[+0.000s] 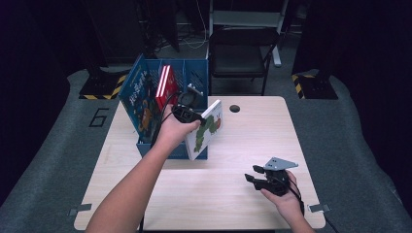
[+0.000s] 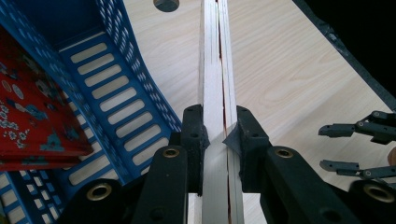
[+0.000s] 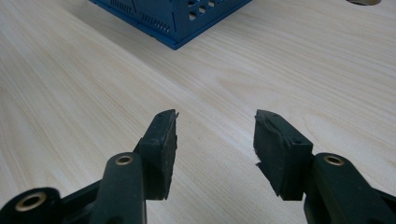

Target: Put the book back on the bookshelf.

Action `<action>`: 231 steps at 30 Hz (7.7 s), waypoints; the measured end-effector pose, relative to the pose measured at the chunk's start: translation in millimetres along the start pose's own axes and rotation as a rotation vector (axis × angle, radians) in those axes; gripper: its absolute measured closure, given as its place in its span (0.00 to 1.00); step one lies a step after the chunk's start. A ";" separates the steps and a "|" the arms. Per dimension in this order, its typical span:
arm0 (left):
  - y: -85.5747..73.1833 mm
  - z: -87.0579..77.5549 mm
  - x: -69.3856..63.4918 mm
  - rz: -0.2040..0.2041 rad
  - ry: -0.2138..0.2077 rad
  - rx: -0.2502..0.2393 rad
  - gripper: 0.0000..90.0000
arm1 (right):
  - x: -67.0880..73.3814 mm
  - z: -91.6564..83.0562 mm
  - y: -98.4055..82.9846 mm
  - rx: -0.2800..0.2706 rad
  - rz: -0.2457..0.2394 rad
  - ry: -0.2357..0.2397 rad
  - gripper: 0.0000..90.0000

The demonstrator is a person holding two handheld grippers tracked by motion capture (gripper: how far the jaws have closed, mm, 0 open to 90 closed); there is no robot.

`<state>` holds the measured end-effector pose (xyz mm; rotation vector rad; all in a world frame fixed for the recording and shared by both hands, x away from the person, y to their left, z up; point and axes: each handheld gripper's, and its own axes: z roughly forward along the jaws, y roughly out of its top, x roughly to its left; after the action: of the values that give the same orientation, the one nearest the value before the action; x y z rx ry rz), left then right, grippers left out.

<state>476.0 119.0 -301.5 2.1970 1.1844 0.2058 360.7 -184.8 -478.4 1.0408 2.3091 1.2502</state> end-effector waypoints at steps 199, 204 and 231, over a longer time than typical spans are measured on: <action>19.3 105.7 63.6 -0.425 0.143 -0.125 0.78 | 24.6 -15.7 -9.6 -0.013 -0.081 -0.031 0.56; 13.5 99.9 59.9 -0.415 0.121 -0.126 0.76 | 25.4 -15.9 -9.5 -0.010 -0.077 -0.035 0.56; 8.1 102.6 50.4 -0.354 0.047 -0.095 0.71 | 25.4 -13.1 -9.5 0.000 -0.078 -0.031 0.56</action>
<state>553.4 109.5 -385.6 1.8730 1.5326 0.1610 331.5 -177.5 -477.1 0.9544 2.3028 1.1957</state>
